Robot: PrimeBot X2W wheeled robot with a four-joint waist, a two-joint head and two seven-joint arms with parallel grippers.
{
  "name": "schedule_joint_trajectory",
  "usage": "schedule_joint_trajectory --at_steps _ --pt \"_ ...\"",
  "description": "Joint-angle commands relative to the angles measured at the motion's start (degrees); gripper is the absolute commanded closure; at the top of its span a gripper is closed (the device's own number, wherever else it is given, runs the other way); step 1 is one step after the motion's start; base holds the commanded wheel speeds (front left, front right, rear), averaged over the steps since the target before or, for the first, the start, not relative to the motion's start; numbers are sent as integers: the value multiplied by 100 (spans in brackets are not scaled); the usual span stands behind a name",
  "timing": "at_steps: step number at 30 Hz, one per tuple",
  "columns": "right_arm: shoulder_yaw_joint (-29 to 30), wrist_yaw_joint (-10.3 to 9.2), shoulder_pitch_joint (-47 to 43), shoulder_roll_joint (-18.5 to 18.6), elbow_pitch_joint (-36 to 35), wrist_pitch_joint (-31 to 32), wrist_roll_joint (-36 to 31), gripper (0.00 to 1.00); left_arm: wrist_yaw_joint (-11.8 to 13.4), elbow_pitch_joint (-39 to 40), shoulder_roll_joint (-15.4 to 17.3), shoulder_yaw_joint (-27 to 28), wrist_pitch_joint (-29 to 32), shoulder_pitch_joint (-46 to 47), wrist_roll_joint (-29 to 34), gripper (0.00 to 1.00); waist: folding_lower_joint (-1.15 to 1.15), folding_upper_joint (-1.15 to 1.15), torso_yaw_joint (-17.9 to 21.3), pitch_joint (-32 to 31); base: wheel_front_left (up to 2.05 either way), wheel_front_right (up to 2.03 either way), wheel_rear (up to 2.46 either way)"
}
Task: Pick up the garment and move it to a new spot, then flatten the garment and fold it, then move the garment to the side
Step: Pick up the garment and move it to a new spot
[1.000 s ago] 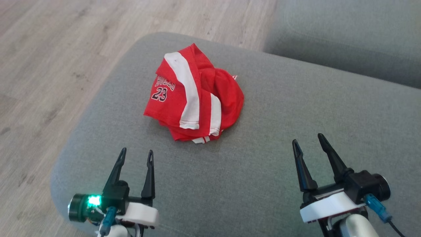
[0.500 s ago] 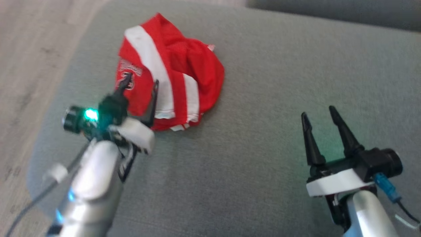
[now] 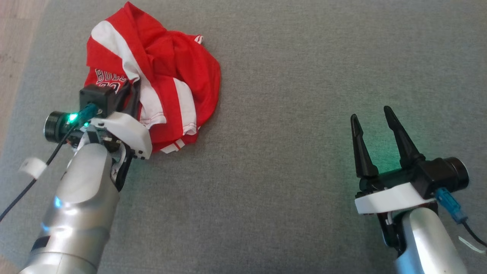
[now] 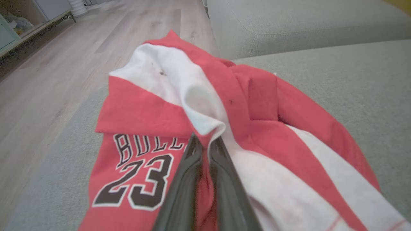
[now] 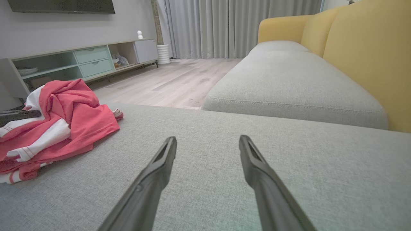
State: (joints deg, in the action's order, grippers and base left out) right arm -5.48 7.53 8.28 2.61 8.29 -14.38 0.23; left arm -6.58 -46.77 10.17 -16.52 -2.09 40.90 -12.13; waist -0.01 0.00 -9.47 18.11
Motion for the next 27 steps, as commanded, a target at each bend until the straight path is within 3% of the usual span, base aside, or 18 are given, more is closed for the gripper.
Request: schedule_joint_trajectory --at_steps 1,7,13,18,27 --pt "-158 -4 88 27 -151 -62 40 0 -4 117 252 227 -149 260 -47 100 1 0 37 -33 0 0 0" --pt "-172 -4 43 27 -70 -62 96 0 -5 428 268 289 -909 429 -112 100 1 0 125 -311 0 0 0" --pt "-267 -4 -61 27 -32 -62 282 0 -49 1695 265 275 -1123 643 -321 100 1 0 330 -758 0 0 0" --pt "-322 -4 -111 27 -34 -62 430 0 -69 2832 251 225 -726 682 -674 100 1 0 597 -956 0 0 0" --pt "-405 -4 -109 27 -80 -62 617 0 -55 3978 337 5 190 599 -891 100 1 0 1177 -1002 0 0 0"
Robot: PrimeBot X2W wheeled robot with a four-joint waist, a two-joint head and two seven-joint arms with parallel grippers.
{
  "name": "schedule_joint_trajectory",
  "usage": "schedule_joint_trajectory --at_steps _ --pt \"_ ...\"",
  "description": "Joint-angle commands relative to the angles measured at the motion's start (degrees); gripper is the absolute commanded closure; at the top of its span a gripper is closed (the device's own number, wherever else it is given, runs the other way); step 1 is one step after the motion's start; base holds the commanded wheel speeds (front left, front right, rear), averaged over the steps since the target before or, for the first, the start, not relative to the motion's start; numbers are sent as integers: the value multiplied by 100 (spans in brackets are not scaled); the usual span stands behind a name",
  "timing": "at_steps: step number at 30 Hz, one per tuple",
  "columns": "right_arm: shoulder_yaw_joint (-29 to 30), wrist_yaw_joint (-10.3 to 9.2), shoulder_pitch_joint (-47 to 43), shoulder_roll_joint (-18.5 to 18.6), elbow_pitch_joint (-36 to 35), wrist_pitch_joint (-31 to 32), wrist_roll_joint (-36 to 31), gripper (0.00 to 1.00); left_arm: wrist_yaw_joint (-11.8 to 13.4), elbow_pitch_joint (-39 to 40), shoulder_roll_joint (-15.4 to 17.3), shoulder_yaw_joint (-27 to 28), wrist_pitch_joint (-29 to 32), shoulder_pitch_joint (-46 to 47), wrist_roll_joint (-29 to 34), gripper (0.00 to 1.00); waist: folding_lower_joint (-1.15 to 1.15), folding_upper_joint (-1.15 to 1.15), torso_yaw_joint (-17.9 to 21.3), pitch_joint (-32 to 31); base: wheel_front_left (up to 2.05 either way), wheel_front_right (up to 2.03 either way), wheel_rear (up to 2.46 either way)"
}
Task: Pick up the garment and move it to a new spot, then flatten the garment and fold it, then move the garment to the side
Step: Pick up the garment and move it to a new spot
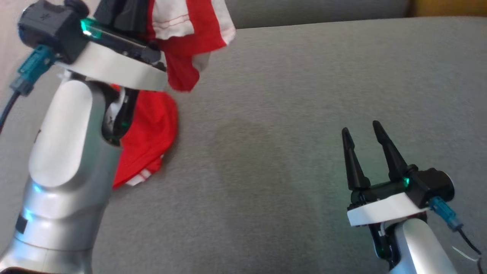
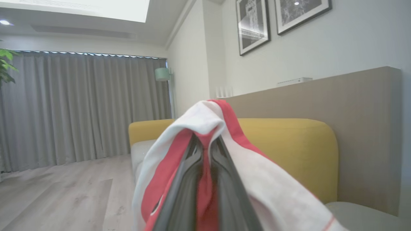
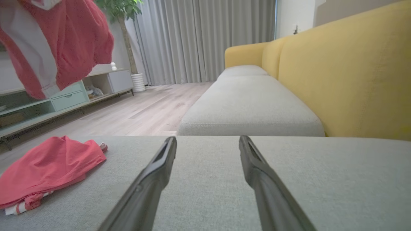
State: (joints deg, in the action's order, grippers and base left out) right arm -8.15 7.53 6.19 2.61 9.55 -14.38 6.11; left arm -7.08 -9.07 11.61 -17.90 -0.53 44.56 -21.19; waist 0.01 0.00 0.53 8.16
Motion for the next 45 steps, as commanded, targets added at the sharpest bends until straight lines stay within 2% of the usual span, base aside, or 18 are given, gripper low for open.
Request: schedule_joint_trajectory --at_steps 1,6,14,18,19,20,21,25,30,36,37,45 --pt "-152 -4 111 27 -217 -62 53 0 6 267 189 102 120 197 12 100 -1 0 280 7 0 0 0" --pt "-220 -4 207 27 -316 -62 204 0 40 352 216 -132 487 55 71 100 -1 0 860 181 0 0 0" --pt "-322 -4 383 27 -568 -62 503 0 3 -52 229 -777 866 -6 234 100 -1 0 1811 620 0 0 0" --pt "-350 -4 408 27 -650 -62 632 0 -4 -418 -11 -994 722 126 255 100 -1 0 2136 782 0 0 0" --pt "-369 -4 420 27 -666 -62 650 0 -7 -528 -79 -1051 653 187 267 79 -1 0 2199 823 0 0 0" --pt "-393 -4 434 27 -680 -62 667 0 -10 -643 -153 -1097 564 242 254 51 -1 0 2255 857 0 0 0" --pt "-412 -4 443 27 -693 -62 677 0 -14 -779 -216 -1152 497 290 232 0 -1 0 2297 883 0 0 0" --pt "-412 -4 443 27 -736 -62 702 0 -22 -1224 -310 -1259 173 476 222 0 -1 0 2341 931 0 0 0" --pt "-329 -4 415 27 -728 -62 644 0 13 -1519 -281 -1202 -248 560 245 0 -1 0 2068 861 0 0 0" --pt "-202 -4 387 27 -679 -62 483 0 147 -1603 -85 -1152 -707 449 372 0 -1 0 1474 631 0 0 0" --pt "-202 -4 387 27 -679 -62 483 0 147 -1603 -85 -1152 -707 449 372 0 -1 0 1474 631 0 0 0" --pt "10 -4 253 27 -573 -62 225 0 535 -1422 256 -1034 -1129 -323 447 0 -1 0 611 257 0 0 0"
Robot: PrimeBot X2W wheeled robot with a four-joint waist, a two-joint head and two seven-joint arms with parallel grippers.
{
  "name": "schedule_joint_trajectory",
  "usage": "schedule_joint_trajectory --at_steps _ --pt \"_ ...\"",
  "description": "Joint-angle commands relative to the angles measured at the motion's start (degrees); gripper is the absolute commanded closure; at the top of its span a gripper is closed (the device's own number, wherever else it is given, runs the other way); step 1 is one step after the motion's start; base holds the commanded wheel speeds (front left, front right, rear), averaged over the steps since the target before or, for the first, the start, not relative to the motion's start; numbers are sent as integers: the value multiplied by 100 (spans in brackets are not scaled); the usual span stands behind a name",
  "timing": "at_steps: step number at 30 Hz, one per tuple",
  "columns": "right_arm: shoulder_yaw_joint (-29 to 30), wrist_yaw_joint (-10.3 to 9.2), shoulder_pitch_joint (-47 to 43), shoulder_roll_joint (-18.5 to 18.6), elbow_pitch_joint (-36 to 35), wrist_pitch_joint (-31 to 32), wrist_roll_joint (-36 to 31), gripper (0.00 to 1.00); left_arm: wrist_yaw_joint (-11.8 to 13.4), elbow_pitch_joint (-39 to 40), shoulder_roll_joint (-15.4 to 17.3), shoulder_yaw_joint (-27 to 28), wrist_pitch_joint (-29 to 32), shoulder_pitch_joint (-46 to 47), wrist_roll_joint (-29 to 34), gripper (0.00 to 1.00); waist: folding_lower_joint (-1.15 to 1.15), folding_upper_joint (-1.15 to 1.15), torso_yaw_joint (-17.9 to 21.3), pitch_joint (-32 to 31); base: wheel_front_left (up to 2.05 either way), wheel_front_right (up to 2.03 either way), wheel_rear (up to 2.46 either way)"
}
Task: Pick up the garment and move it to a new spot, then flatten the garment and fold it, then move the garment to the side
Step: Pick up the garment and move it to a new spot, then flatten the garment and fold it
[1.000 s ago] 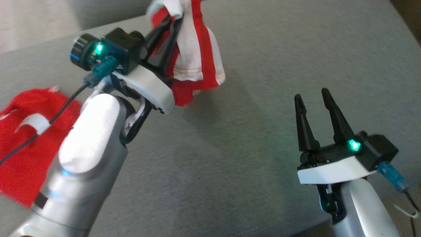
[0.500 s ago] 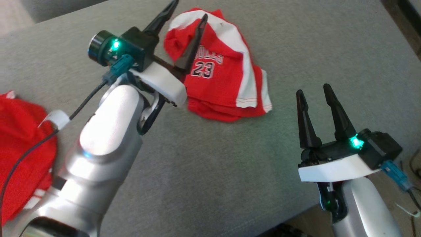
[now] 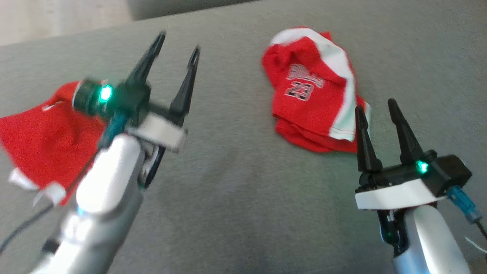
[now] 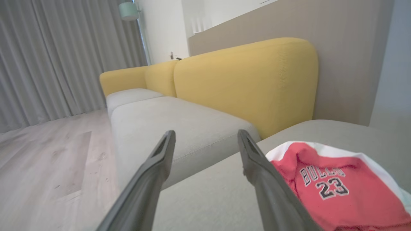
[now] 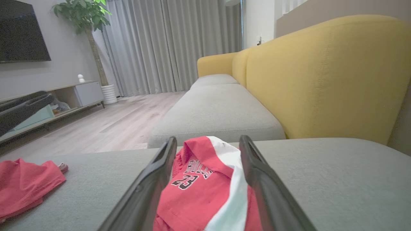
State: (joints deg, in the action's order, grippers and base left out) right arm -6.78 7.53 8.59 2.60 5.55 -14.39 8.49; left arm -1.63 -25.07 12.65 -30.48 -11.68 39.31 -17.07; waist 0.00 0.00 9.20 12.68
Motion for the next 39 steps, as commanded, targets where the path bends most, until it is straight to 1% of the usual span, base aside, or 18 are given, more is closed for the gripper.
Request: schedule_joint_trajectory --at_steps 1,7,12,16,20,24,27,29,30,32,34,35,39 --pt "-106 -4 -19 28 -155 -61 -46 0 52 222 188 238 -49 40 31 0 0 0 -354 -242 0 0 0" --pt "-28 -4 -197 28 -61 -61 -151 0 457 502 263 328 -213 -1125 -77 0 0 0 -770 -444 0 0 0" --pt "18 -4 -305 28 -14 -61 -213 0 756 725 94 431 -303 -1984 -218 0 0 0 -989 -533 0 0 0" --pt "78 -4 -327 28 18 -61 -243 0 862 874 -24 505 -325 -2310 -227 0 0 0 -1093 -579 0 0 0" --pt "333 -4 -204 28 28 -61 -452 0 850 1035 -140 513 -329 -2384 -128 0 0 0 -1212 -530 0 0 0" --pt "729 -4 257 28 167 -61 -812 0 800 1103 -255 528 -330 -2294 -27 0 0 0 -1368 -340 0 0 0" --pt "1216 -4 851 28 662 31 -1253 0 752 1096 -320 585 -330 -2241 13 0 0 0 -1466 -178 0 0 0" --pt "1543 -4 1314 28 1043 309 -1619 0 714 1071 -366 623 -330 -2215 36 0 0 0 -1539 -61 0 0 0" --pt "1842 -4 1751 28 1450 622 -1868 0 662 1042 -421 653 -331 -2184 61 0 0 0 -1619 45 0 0 0" --pt "2102 -4 2129 28 1858 936 -2136 0 627 1021 -483 714 -331 -2152 66 0 0 0 -1694 150 0 0 0" --pt "2336 -4 2433 28 2239 1191 -2354 0 601 1007 -535 795 -331 -2110 79 0 0 0 -1768 233 0 0 0" --pt "2336 -4 2433 28 2239 1191 -2354 0 601 1007 -535 795 -331 -2110 79 0 0 0 -1768 233 0 0 0" --pt "2664 -4 2859 57 2891 1580 -2751 0 512 991 -619 904 -331 -2035 143 0 0 0 -1879 376 0 0 0"
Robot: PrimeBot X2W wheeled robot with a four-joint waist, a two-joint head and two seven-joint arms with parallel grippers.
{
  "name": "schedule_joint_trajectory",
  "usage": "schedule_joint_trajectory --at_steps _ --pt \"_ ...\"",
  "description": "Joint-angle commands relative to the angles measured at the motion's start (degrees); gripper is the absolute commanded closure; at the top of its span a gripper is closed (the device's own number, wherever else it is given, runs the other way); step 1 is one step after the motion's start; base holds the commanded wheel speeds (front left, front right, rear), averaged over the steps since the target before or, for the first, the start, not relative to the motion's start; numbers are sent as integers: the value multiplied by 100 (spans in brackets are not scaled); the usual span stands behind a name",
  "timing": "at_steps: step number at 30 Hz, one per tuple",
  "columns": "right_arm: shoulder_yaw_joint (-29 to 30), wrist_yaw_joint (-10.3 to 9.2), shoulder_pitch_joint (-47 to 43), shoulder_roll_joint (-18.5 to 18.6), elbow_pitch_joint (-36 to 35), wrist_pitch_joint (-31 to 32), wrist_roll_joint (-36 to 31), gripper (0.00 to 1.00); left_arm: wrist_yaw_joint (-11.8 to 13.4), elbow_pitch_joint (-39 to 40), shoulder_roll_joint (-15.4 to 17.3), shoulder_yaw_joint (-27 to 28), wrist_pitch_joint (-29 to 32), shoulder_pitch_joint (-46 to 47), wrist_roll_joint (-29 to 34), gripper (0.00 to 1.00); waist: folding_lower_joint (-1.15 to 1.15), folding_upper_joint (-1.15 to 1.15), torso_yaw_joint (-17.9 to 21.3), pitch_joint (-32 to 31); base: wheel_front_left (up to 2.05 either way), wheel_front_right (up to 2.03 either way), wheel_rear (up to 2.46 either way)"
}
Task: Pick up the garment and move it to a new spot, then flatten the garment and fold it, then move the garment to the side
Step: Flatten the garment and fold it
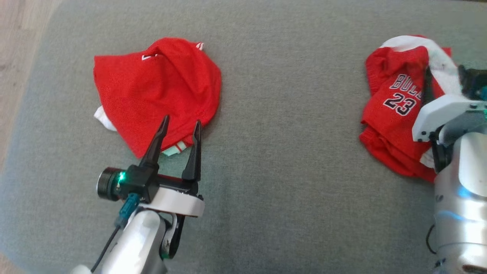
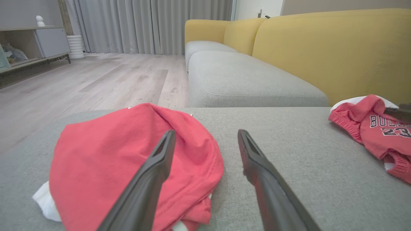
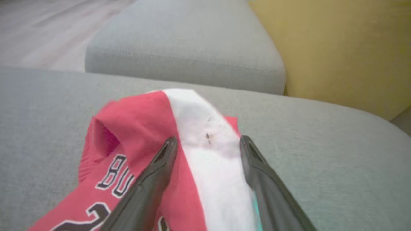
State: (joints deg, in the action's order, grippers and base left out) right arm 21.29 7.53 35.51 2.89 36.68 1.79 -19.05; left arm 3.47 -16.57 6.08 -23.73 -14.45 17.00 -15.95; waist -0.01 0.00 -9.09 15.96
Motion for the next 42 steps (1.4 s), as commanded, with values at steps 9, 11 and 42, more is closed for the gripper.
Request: schedule_joint_trajectory --at_steps 9,11,42 --pt "-21 -4 597 275 741 9 -392 100 -125 43 -116 406 -54 226 178 0 1 0 -75 98 0 0 0" --pt "-10 -4 701 328 828 -113 -380 100 -142 32 -143 445 -54 231 199 0 1 0 -51 90 0 0 0" --pt "-2087 -4 2011 1450 265 -1641 -204 100 -251 57 -316 879 -54 -230 181 0 1 0 -152 -684 0 0 0"
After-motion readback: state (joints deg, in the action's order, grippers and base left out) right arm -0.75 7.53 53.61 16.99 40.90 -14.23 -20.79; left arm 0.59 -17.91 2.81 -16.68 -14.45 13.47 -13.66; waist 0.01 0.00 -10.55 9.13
